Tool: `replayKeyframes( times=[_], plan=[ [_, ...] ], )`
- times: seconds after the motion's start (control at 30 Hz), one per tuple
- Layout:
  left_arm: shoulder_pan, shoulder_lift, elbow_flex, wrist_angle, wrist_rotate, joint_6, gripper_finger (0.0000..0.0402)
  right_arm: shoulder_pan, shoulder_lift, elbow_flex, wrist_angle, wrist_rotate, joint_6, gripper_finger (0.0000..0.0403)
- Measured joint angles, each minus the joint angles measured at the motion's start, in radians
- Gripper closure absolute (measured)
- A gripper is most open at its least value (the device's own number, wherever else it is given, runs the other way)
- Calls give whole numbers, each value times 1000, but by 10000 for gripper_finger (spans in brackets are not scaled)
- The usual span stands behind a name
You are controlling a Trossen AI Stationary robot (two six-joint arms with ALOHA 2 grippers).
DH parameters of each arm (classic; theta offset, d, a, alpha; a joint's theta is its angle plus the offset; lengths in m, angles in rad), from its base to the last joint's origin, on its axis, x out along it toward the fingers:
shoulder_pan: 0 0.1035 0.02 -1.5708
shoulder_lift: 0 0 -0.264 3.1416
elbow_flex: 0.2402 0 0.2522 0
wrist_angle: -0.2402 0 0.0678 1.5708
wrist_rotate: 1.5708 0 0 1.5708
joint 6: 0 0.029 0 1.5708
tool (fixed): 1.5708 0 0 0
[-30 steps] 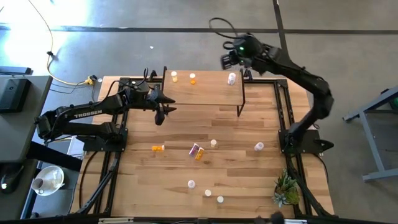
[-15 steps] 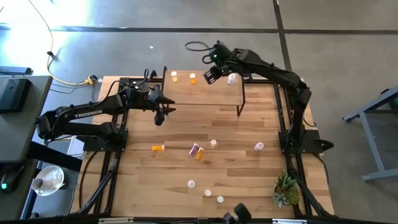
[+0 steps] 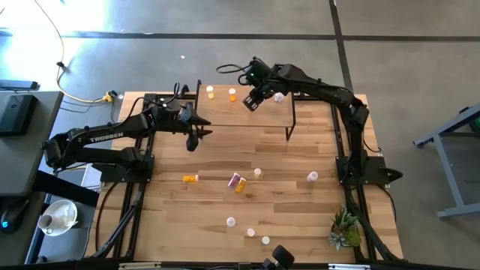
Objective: Pick and place medicine bottles onto shelf by color
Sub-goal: Put the top blue pill bottle on the shelf
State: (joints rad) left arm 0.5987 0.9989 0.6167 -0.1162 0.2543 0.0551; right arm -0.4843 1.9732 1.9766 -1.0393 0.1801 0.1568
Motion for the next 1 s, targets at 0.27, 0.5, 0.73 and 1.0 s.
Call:
replayKeyframes(
  times=[0.27,0.5,0.73,1.0],
  plan=[
    [0,0,0,0,0,0,232,0,11,0,-30,3,-6,299],
    [0,0,0,0,0,0,232,1,15,1,-26,13,-3,299],
    [0,0,0,0,0,0,232,1,17,1,-19,13,-1,299],
    [0,0,0,0,0,0,232,1,19,-1,6,15,-1,299]
  ],
)
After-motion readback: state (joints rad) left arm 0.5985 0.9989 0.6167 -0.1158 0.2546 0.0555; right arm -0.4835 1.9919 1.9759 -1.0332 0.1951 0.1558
